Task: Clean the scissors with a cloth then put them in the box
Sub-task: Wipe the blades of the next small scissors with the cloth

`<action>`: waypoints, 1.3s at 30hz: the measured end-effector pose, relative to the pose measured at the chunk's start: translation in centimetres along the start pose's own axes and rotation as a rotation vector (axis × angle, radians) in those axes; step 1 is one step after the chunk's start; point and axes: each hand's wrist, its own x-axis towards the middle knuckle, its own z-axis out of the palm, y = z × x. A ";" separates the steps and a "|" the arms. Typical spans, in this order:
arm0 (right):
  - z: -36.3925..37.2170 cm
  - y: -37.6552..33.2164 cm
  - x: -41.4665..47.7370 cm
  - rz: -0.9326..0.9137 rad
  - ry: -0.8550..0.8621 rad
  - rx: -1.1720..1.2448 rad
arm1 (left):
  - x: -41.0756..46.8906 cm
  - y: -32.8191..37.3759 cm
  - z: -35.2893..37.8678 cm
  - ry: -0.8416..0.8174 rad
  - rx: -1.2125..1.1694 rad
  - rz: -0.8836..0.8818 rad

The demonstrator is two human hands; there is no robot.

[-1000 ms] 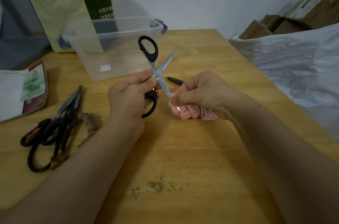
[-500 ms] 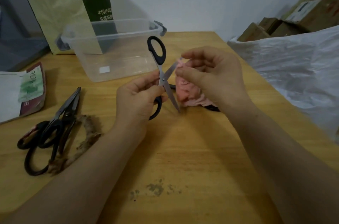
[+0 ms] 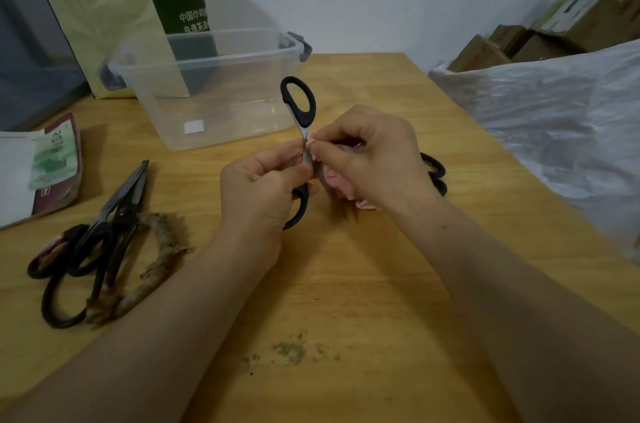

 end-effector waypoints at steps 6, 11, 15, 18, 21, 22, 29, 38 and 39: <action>-0.5 0.2 0.1 0.052 0.031 0.045 | -0.3 0.3 0.3 -0.006 -0.030 -0.012; -0.3 0.5 0.3 0.145 0.018 0.108 | -0.3 0.4 0.1 -0.007 -0.038 -0.017; -1.9 0.7 0.6 0.259 0.130 0.252 | -0.5 0.7 0.1 0.000 -0.047 0.007; -2.5 0.3 0.2 0.413 -0.024 0.484 | -0.3 0.7 -0.1 0.016 -0.068 0.030; -1.9 -0.4 -0.2 0.473 -0.187 0.559 | -0.3 0.6 0.0 0.010 -0.057 0.044; -1.6 -0.7 -0.3 0.474 -0.189 0.569 | -0.4 0.5 0.0 0.003 -0.051 0.050; -0.5 -1.2 -0.3 0.443 -0.160 0.341 | -0.3 0.6 0.0 -0.001 -0.076 0.028; -1.5 0.2 0.4 0.680 -0.012 0.832 | -0.1 0.5 -0.1 0.019 -0.075 0.017; -1.3 0.1 0.2 0.701 -0.048 0.908 | -0.2 0.5 0.0 0.009 -0.074 0.013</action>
